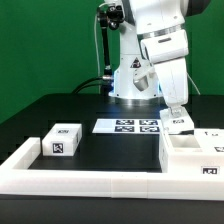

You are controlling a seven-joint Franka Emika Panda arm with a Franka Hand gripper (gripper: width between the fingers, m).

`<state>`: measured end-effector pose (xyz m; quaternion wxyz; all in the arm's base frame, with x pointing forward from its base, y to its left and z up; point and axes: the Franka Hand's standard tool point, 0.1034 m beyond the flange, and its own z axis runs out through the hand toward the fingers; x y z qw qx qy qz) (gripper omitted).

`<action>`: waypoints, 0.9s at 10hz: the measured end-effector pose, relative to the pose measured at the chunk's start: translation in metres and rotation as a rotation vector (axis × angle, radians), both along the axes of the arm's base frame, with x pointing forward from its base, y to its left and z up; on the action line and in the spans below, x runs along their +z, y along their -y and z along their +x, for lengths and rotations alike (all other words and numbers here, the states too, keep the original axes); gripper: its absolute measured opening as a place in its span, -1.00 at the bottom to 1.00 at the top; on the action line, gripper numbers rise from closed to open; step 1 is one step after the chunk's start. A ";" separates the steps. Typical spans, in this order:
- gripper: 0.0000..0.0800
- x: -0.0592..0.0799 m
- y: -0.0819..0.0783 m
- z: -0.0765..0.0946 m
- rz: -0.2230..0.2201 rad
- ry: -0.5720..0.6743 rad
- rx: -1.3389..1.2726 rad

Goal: Assemble cabinet

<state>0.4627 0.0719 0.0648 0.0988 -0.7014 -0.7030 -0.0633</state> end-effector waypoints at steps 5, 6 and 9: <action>-0.84 0.000 0.003 0.012 0.013 0.003 -0.015; -0.84 0.001 0.001 0.016 0.018 0.008 -0.014; -0.84 -0.009 0.001 0.024 0.053 0.043 0.040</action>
Offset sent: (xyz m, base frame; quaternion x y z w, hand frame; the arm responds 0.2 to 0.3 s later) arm 0.0171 -0.0031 0.0030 -0.0007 0.0036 -0.0093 1.0000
